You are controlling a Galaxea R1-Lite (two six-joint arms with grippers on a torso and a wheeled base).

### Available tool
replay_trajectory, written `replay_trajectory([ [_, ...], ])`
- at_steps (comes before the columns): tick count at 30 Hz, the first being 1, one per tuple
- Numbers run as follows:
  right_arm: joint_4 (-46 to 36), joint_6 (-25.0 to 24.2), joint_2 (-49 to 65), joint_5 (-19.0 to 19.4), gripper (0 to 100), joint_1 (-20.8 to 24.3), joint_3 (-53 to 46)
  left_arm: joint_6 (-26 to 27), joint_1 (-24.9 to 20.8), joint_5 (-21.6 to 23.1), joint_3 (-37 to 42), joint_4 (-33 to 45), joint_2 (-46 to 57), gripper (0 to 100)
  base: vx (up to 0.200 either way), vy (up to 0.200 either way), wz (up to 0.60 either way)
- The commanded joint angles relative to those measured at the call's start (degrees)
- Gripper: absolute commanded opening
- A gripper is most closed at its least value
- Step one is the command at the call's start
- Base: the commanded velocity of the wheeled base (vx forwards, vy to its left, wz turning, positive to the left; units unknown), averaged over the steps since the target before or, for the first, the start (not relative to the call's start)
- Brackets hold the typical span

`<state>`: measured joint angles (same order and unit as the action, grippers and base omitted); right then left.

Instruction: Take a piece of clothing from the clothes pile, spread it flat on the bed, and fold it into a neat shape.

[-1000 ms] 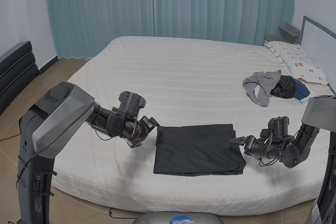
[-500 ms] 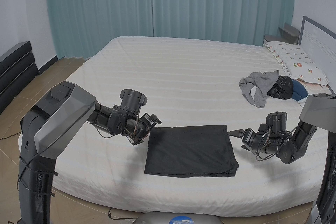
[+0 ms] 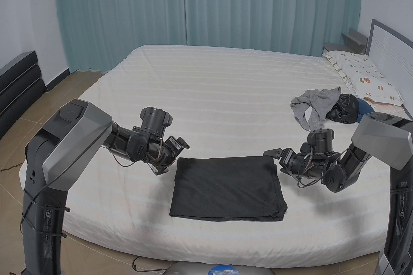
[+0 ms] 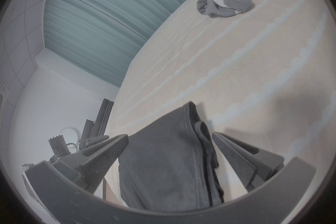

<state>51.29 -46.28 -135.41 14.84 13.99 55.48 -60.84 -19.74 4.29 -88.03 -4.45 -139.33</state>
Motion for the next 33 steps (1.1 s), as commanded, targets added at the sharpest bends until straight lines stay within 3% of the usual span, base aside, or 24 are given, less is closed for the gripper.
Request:
replay_trajectory([
  [1, -2.24, 0.22, -4.42, -1.65, 100, 1.12, 6.31, 0.02, 1.46, 0.19, 0.49, 0.14, 0.99, 100, 0.000, 0.000, 0.00],
  [6, -3.39, 0.31, -7.94, -3.85, 100, 0.86, 12.37, 0.02, 1.54, 0.19, 0.49, -0.12, 0.63, 100, 0.000, 0.000, 0.00],
  [17, -3.39, 0.48, -8.29, -3.94, 100, 1.12, 14.04, 0.02, 1.63, 0.19, 0.05, -0.12, -0.07, 100, 0.000, 0.000, 0.00],
  [18, -3.39, 0.48, -8.46, -3.94, 0, 1.03, 14.13, 0.02, 1.63, 0.19, 0.05, -0.12, -0.07, 100, 0.000, 0.000, 0.00],
  [33, -4.53, 0.48, -8.29, -4.03, 0, -1.69, 15.01, 0.29, 1.98, 0.19, -0.04, -0.30, -0.24, 100, 0.000, 0.000, 0.00],
])
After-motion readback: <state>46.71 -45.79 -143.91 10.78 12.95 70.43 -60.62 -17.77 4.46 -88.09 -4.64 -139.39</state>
